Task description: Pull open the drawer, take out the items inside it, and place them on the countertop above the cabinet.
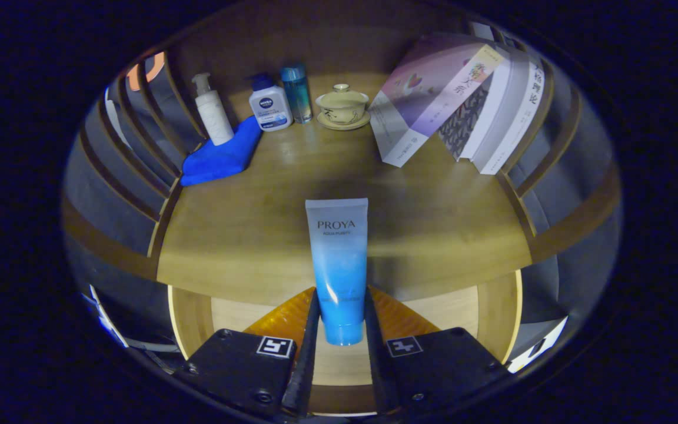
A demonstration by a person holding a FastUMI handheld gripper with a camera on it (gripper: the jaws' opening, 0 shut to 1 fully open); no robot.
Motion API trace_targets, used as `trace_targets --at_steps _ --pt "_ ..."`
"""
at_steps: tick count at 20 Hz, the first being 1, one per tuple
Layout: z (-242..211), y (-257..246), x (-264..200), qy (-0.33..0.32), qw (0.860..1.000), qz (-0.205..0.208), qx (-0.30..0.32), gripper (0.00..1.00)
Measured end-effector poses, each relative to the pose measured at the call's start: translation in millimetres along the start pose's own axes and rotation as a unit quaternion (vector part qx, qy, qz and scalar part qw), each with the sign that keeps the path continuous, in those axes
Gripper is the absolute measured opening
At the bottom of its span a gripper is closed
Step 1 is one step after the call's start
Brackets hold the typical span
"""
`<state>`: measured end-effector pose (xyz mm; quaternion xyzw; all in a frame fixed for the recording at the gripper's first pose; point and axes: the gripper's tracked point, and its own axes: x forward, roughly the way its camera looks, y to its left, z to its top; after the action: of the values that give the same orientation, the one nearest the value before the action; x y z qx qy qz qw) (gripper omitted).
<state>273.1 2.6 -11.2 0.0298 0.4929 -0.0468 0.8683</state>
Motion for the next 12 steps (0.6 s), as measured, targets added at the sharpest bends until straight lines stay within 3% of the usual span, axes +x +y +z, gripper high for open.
trace_targets --at_steps 7,12 --pt "28 -2 28 -0.042 0.999 -0.019 0.006 0.44" --pt "31 -2 27 -0.071 0.997 -0.026 -0.004 0.49"
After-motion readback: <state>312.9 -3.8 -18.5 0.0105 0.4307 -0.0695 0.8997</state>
